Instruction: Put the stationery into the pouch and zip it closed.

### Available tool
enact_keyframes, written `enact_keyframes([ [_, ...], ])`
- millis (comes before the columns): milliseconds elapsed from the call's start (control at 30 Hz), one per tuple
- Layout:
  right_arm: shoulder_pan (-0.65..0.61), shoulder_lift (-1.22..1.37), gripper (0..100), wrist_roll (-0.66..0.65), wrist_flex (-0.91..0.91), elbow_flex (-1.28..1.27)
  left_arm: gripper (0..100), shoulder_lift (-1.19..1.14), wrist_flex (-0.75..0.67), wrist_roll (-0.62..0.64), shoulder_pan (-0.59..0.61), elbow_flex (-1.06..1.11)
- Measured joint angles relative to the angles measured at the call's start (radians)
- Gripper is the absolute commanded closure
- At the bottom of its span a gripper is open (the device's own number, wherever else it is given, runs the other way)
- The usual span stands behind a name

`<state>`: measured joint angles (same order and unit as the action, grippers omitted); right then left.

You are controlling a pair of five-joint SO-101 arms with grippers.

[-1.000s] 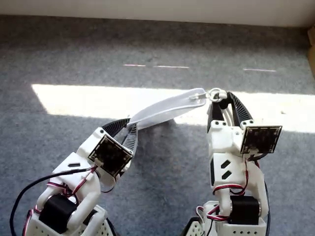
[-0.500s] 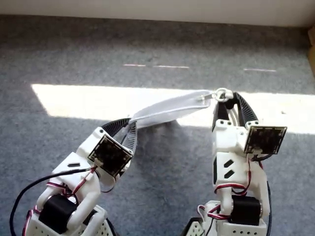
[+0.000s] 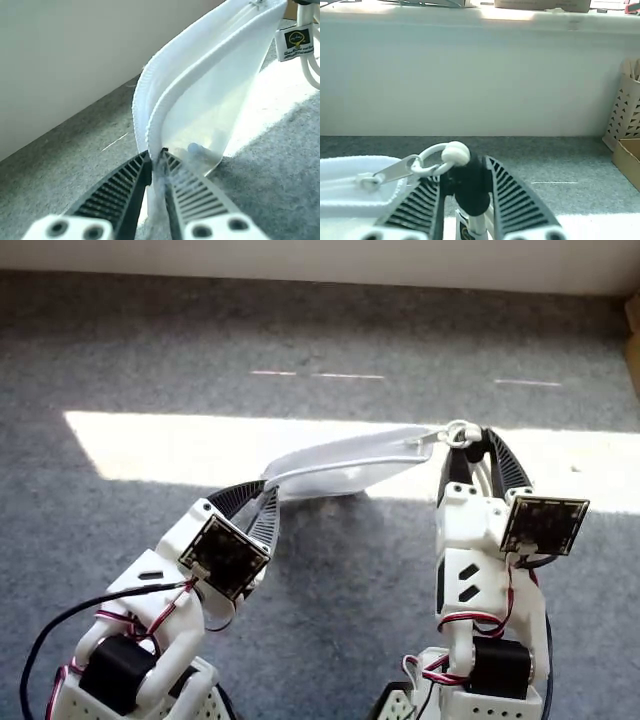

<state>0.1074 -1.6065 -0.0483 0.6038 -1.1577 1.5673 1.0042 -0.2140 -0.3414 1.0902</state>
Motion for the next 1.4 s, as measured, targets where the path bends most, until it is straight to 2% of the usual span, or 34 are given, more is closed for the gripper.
enact_keyframes([
  [133, 0.029, 0.000, 99.2, -0.002, 0.000, 0.000, 99, 0.000, 0.000, 0.000, 0.000, 0.000],
  [200, 0.086, 0.000, 99.2, 0.002, -0.020, 0.003, 99, 0.002, 0.006, 0.000, 0.006, 0.002],
  [300, 0.149, -0.006, 99.2, 0.003, -0.043, 0.003, 99, 0.011, 0.008, 0.002, 0.063, 0.003],
  [833, 0.158, -0.002, 99.2, 0.003, -0.049, 0.003, 99, 0.011, 0.008, 0.000, 0.081, 0.003],
  [1033, -0.020, -0.023, 99.2, 0.006, -0.063, -0.049, 99, 0.011, 0.008, 0.000, 0.091, 0.003],
  [1200, -0.198, -0.032, 98.5, 0.006, -0.069, -0.061, 99, 0.011, -0.008, 0.084, 0.216, 0.003],
  [1333, -0.350, -0.034, 89.8, 0.006, -0.055, -0.060, 99, 0.011, -0.057, 0.167, 0.330, 0.003],
  [1400, -0.439, -0.034, 89.1, 0.006, -0.028, -0.058, 99, 0.011, -0.069, 0.212, 0.379, 0.003],
])
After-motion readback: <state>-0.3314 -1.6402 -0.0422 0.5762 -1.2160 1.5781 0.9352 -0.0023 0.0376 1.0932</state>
